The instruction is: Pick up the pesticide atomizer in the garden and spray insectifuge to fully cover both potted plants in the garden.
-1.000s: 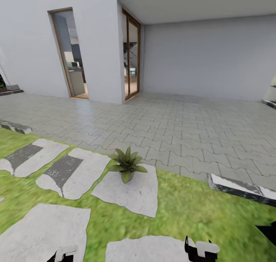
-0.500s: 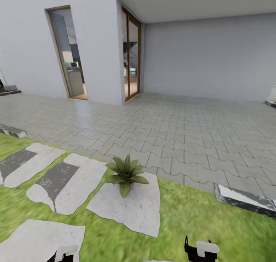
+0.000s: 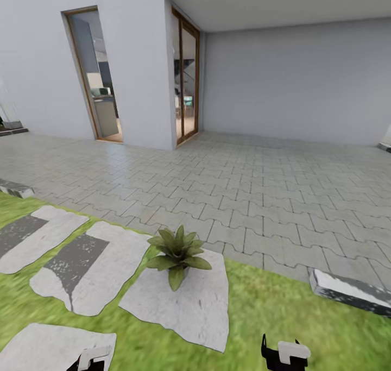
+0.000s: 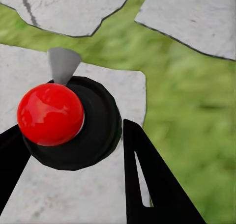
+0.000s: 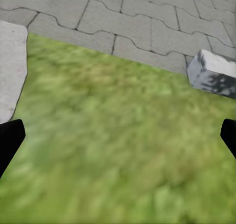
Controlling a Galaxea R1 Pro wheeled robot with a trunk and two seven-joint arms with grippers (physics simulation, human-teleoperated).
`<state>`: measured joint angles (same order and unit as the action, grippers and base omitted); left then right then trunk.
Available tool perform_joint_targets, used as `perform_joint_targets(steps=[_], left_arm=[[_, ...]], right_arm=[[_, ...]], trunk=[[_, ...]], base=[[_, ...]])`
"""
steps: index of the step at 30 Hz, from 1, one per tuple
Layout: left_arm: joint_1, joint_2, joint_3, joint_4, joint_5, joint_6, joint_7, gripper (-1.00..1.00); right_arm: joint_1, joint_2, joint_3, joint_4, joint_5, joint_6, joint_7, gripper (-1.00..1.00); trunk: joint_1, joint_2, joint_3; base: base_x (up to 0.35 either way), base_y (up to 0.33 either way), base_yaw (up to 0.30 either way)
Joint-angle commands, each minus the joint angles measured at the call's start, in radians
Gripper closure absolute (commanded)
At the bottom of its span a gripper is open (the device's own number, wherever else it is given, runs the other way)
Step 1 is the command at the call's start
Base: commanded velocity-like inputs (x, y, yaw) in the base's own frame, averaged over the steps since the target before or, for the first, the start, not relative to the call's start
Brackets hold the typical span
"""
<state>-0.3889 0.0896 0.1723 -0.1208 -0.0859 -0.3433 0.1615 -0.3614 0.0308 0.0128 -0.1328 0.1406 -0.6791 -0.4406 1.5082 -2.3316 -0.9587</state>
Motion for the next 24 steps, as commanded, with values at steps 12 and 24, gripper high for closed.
perform_joint_targets(steps=[12,24], left_arm=[[-0.001,-0.003,-0.013,-0.013,-0.027,0.000,-0.011,1.00],[-0.052,0.050,-0.164,-0.180,-0.557,0.195,-0.794,1.00]], right_arm=[[-0.001,0.001,0.003,-0.006,0.010,0.000,-0.009,-1.00],[-0.083,-0.014,0.004,-0.274,0.414,0.276,0.933,-1.00]], trunk=[[0.000,0.000,-0.005],[0.000,0.000,-0.005]], base=[[0.074,0.000,0.053],[0.000,0.000,0.000]])
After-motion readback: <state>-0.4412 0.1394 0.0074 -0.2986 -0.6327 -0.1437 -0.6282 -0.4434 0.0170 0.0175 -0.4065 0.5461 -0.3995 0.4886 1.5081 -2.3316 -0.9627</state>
